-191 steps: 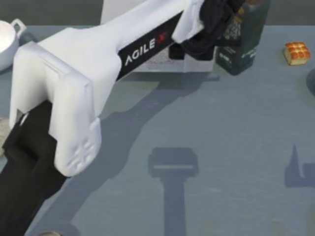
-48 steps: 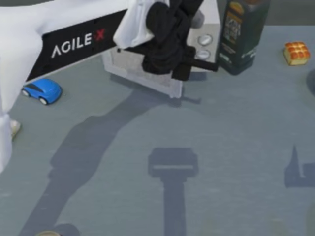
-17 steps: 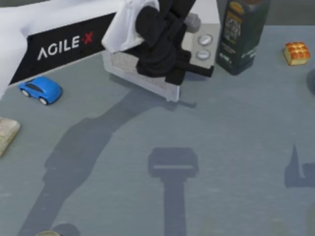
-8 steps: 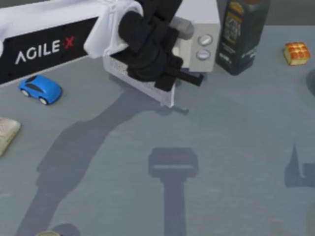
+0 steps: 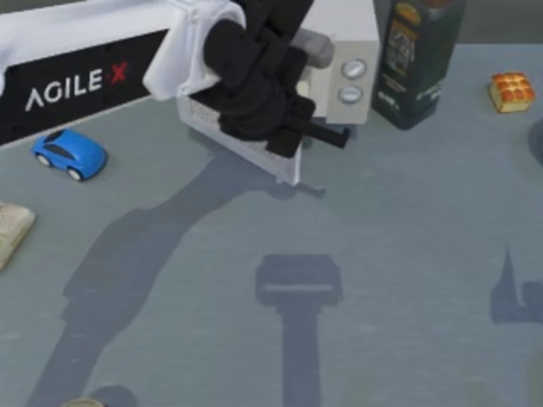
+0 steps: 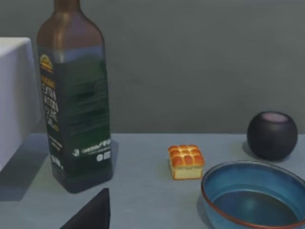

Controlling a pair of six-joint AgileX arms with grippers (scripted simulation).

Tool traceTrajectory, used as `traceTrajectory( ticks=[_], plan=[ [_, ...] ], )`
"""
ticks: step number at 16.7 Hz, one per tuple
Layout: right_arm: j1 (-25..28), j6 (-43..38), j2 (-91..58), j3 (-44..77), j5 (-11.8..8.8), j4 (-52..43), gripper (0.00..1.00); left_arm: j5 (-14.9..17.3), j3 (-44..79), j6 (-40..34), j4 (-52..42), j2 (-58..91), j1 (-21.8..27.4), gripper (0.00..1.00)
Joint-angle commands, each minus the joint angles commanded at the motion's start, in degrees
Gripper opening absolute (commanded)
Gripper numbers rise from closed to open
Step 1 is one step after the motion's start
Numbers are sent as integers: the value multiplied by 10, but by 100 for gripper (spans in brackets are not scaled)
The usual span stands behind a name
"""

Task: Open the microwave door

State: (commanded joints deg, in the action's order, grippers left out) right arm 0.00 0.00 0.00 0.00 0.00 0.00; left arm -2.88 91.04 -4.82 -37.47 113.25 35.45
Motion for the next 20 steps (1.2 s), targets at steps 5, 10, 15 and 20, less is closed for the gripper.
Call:
traceTrajectory(
  ticks=[5,10,15,20],
  plan=[
    [0,0,0,0,0,0,100,0,0,0,0,0,0,0],
    [0,0,0,0,0,0,100,0,0,0,0,0,0,0],
    [0,0,0,0,0,0,100,4,-4,0,0,1,3,0],
    [0,0,0,0,0,0,100,34,-46,58,13,-33,-17,0]
  ],
)
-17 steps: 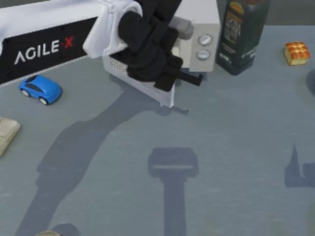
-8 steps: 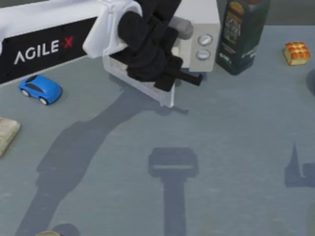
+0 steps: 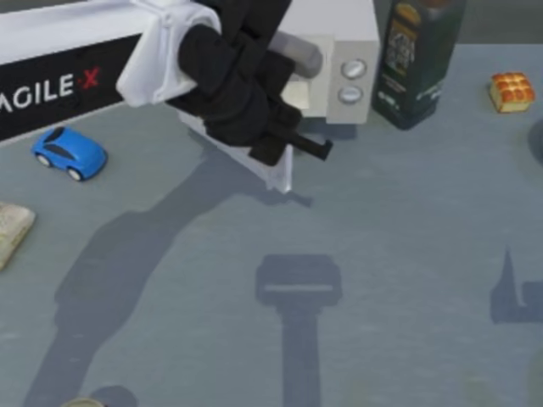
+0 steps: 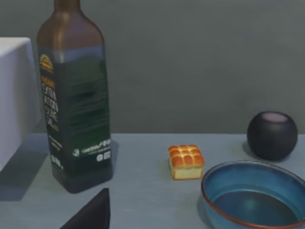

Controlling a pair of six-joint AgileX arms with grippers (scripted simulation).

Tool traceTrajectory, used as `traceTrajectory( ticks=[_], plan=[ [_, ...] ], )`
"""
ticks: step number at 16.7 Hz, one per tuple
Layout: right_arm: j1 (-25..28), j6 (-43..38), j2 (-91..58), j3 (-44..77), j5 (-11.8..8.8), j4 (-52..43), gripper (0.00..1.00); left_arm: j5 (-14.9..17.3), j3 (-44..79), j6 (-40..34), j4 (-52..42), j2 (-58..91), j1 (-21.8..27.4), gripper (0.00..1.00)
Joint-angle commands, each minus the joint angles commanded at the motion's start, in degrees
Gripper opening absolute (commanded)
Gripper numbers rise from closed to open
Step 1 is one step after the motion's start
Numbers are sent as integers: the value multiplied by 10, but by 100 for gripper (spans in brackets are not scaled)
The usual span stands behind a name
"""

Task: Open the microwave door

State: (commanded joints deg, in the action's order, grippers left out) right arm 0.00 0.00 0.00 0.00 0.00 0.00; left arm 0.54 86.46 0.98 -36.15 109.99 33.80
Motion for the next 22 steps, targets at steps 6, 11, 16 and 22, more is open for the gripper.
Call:
traceTrajectory(
  ticks=[6,11,16,22],
  plan=[
    [0,0,0,0,0,0,100,13,-16,22,4,-12,-7,0],
    [0,0,0,0,0,0,100,13,-16,22,4,-12,-7,0],
    [0,0,0,0,0,0,100,13,-16,22,4,-12,-7,0],
    [0,0,0,0,0,0,100,13,-16,22,4,-12,-7,0]
  ],
)
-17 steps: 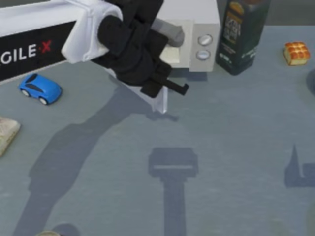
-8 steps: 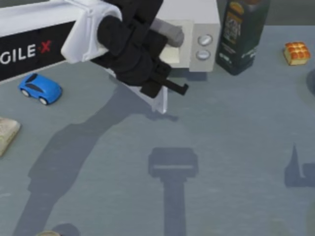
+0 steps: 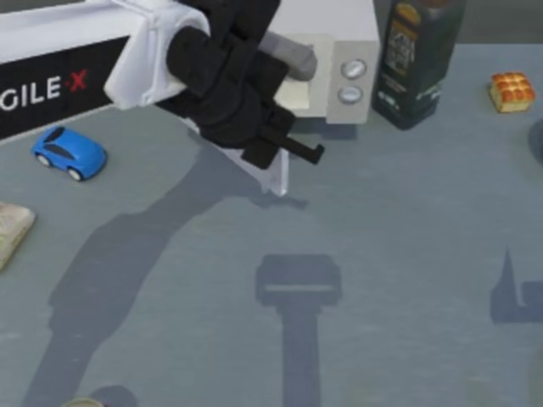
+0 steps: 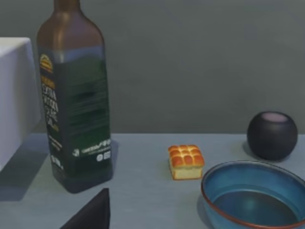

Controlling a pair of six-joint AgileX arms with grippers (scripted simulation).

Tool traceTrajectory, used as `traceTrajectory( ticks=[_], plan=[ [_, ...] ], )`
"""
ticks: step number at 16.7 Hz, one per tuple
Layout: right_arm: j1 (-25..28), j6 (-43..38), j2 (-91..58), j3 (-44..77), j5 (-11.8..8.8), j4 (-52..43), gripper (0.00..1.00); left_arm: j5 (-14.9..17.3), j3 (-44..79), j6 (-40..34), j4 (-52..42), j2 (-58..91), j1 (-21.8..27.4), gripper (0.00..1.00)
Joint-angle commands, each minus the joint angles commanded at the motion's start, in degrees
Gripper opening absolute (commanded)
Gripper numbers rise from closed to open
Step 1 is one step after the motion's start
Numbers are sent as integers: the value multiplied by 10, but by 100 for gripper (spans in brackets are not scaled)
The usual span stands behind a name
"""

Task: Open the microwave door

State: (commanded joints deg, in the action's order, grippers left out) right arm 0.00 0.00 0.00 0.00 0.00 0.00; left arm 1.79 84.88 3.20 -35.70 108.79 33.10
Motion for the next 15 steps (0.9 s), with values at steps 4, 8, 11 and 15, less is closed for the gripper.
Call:
traceTrajectory(
  ticks=[4,8,11,15],
  plan=[
    [0,0,0,0,0,0,100,0,0,0,0,0,0,0],
    [0,0,0,0,0,0,100,8,-6,7,1,-2,0,0],
    [0,0,0,0,0,0,100,28,-26,46,3,-19,-15,0],
    [0,0,0,0,0,0,100,51,-48,89,4,-37,-30,0]
  ],
)
